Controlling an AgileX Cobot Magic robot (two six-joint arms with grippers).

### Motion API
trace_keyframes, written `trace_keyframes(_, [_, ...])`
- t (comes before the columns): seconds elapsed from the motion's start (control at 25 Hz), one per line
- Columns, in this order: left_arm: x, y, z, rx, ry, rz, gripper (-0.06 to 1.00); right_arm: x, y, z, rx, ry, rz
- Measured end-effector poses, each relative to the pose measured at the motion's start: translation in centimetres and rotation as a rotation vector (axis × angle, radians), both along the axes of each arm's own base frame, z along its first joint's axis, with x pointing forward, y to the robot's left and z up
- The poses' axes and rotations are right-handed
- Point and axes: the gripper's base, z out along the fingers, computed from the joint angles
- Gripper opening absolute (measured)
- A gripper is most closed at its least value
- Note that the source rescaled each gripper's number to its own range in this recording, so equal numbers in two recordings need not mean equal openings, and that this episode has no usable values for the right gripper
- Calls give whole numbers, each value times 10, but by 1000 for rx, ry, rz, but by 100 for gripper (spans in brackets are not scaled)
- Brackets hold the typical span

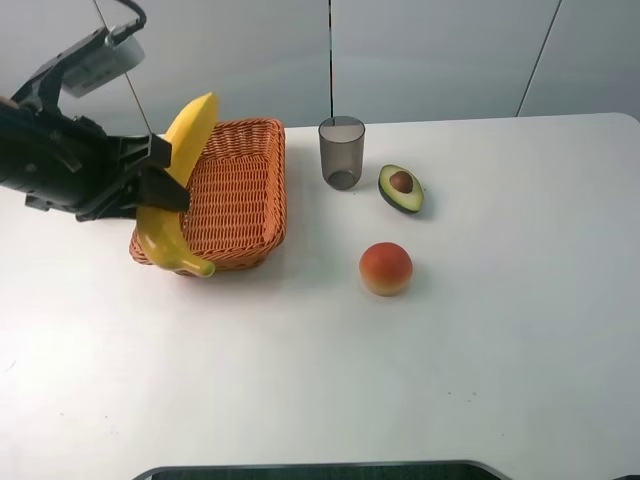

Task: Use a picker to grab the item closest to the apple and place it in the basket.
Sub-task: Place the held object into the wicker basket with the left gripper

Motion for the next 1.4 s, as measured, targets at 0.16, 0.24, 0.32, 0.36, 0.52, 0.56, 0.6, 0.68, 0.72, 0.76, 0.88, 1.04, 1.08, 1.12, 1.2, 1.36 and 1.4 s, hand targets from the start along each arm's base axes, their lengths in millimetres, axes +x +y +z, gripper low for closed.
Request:
trace_keyframes(0.16, [19, -10, 9, -4, -69, 0, 2, 0, 0, 0, 0, 0, 0])
trace_keyframes(0.24, [32, -14, 7, 6, -78, 1, 2, 0, 0, 0, 0, 0, 0])
trace_keyframes(0.32, [46, -19, 4, 18, -87, -1, 2, 0, 0, 0, 0, 0, 0])
trace_keyframes(0.36, [54, -22, 2, 28, -91, -11, 2, 0, 0, 0, 0, 0, 0])
trace_keyframes(0.52, [84, -33, -7, 60, -117, -41, 2, 0, 0, 0, 0, 0, 0])
trace_keyframes(0.56, [91, -35, -8, 67, -129, -47, 2, 0, 0, 0, 0, 0, 0])
trace_keyframes(0.6, [98, -37, -10, 77, -139, -54, 2, 0, 0, 0, 0, 0, 0])
trace_keyframes(0.68, [112, -41, -14, 105, -159, -68, 2, 0, 0, 0, 0, 0, 0])
trace_keyframes(0.72, [116, -42, -16, 123, -171, -80, 2, 0, 0, 0, 0, 0, 0])
trace_keyframes(0.76, [121, -43, -19, 139, -178, -90, 2, 0, 0, 0, 0, 0, 0])
trace_keyframes(0.88, [133, -45, -27, 185, -194, -120, 2, 0, 0, 0, 0, 0, 0])
trace_keyframes(1.04, [140, -47, -39, 207, -198, -125, 8, 0, 0, 0, 0, 0, 0])
trace_keyframes(1.08, [141, -47, -42, 217, -201, -130, 20, 0, 0, 0, 0, 0, 0])
trace_keyframes(1.12, [141, -47, -42, 225, -209, -136, 41, 0, 0, 0, 0, 0, 0])
trace_keyframes(1.2, [142, -47, -42, 236, -224, -142, 83, 0, 0, 0, 0, 0, 0])
trace_keyframes(1.36, [143, -46, -41, 246, -235, -148, 95, 0, 0, 0, 0, 0, 0])
trace_keyframes(1.4, [143, -46, -42, 248, -234, -150, 96, 0, 0, 0, 0, 0, 0])
